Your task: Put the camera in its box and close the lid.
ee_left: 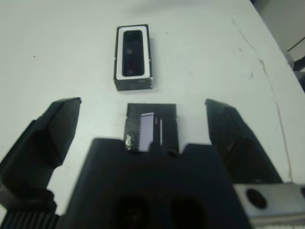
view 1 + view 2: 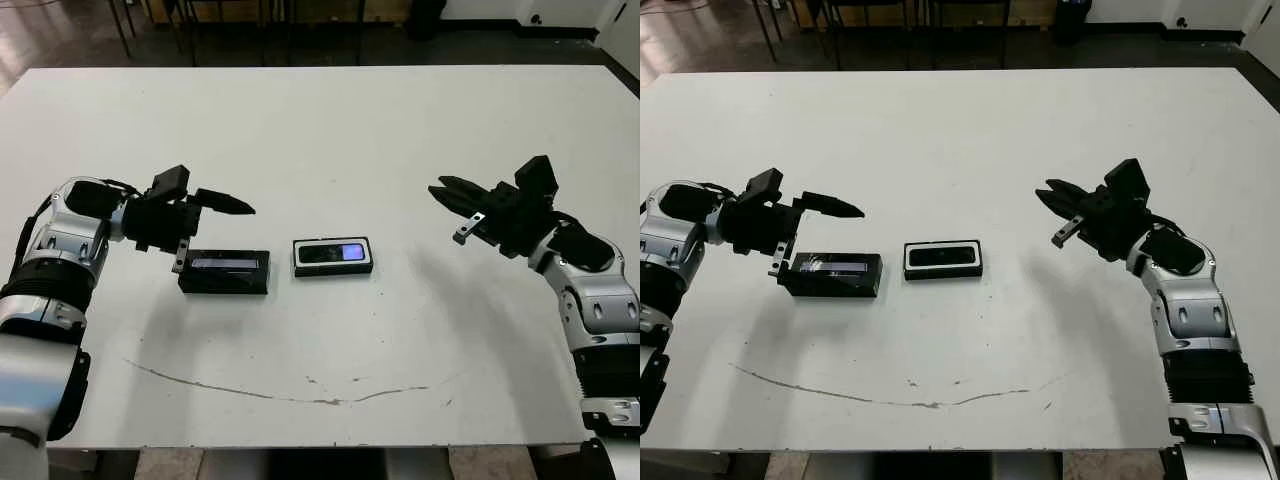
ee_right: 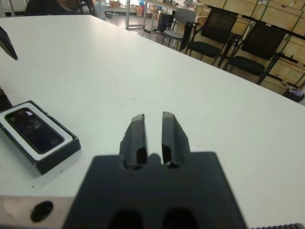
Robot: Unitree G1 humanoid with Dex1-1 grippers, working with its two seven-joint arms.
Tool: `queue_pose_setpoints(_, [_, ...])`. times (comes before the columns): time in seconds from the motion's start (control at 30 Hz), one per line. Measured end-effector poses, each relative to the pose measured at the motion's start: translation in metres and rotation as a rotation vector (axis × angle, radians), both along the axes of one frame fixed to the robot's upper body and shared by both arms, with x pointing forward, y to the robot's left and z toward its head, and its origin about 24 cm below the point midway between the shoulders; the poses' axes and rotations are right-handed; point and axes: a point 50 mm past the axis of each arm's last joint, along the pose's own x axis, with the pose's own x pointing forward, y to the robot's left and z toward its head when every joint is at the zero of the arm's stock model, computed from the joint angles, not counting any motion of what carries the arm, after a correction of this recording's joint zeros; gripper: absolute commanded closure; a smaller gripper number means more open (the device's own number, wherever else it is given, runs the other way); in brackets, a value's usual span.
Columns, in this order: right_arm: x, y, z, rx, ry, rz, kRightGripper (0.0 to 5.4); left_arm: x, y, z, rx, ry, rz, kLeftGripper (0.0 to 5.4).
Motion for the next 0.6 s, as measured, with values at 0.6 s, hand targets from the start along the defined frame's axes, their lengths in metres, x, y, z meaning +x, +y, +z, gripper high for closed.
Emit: queue_pose_setpoints(0.6, [0.0,-0.003,-0.004,-0.009,0.013,-0.006,5.4,-0.009,0.02,-0.027,0.217,0.07,0.055,0.01])
